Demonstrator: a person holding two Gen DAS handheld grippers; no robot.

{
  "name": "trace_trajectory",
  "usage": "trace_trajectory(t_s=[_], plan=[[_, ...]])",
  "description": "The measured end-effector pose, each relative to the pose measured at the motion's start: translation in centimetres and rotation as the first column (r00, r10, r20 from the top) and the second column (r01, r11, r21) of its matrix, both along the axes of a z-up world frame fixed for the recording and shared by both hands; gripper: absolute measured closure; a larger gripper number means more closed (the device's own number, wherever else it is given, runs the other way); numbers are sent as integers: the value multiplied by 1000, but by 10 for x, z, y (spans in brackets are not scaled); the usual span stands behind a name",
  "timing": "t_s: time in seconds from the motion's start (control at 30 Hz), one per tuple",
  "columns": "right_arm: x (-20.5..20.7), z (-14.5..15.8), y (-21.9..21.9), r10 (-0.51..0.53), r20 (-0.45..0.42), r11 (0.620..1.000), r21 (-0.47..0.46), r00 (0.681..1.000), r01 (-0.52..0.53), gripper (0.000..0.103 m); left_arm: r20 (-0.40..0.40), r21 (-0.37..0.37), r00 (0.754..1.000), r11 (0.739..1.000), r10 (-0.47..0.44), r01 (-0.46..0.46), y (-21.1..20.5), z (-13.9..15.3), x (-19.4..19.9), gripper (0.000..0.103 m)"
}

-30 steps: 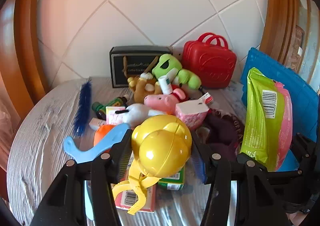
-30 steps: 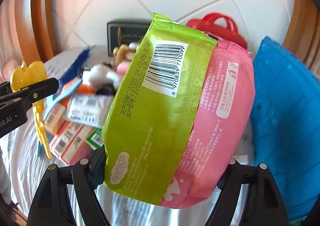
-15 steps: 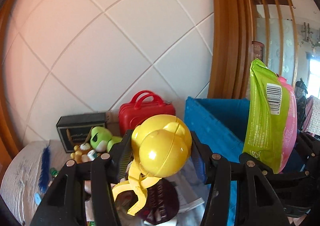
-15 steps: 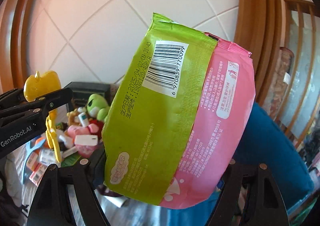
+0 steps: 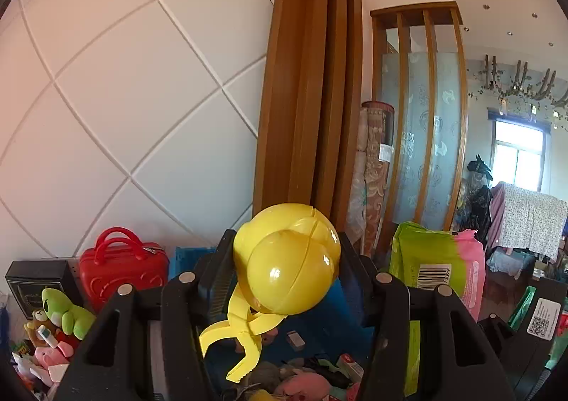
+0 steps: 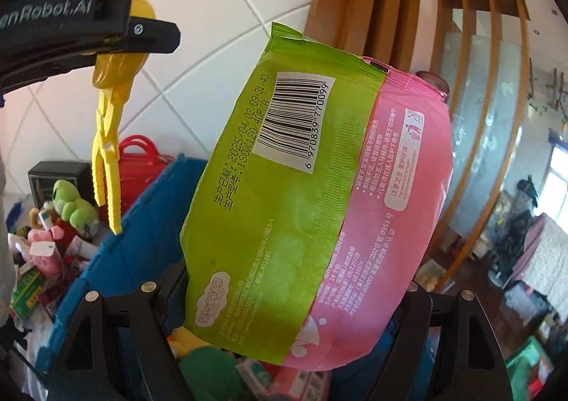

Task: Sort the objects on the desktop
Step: 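Lift the duck toy with the left tool while the right tool carries the tissue pack toward the crate, then open both tools to drop the duck toy and tissue pack into the crate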

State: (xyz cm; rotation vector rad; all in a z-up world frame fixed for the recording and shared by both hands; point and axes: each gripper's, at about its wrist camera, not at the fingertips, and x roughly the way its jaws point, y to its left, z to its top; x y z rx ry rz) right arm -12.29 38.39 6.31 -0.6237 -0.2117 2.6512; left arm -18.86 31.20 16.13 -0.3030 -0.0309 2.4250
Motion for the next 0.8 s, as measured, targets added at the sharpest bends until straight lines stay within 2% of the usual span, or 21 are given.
trace_trajectory(t_s=[0.07, 0.13, 0.23, 0.3, 0.4, 0.47, 0.53, 0.8], plan=[[3, -10, 21, -10, 18, 1000, -15, 1000, 10, 22, 41, -51, 999, 999, 17, -15, 20, -13, -7, 50], [0, -19, 35, -11, 47, 1000, -27, 999, 12, 22, 121, -97, 992, 995, 45, -34, 33, -29, -23, 50], [-4, -30, 47, 16, 99, 999, -45, 995, -12, 22, 256, -157, 964, 987, 77, -37, 46, -60, -49, 50], [-6, -39, 48, 37, 129, 998, -52, 991, -30, 22, 303, -198, 947, 979, 102, -43, 50, -76, -58, 50], [-11, -51, 47, 55, 163, 997, -60, 985, -46, 22, 333, -237, 932, 969, 142, -63, 51, -91, -62, 48], [-14, -58, 49, 58, 180, 997, -63, 982, -47, 22, 332, -255, 930, 964, 160, -75, 43, -95, -59, 38], [-16, -61, 51, 55, 191, 997, -59, 980, -44, 22, 309, -276, 934, 957, 180, -93, 40, -95, -53, 23], [-19, -56, 57, 44, 191, 998, -48, 981, -36, 19, 295, -307, 937, 947, 189, -95, 40, -98, -39, 22]])
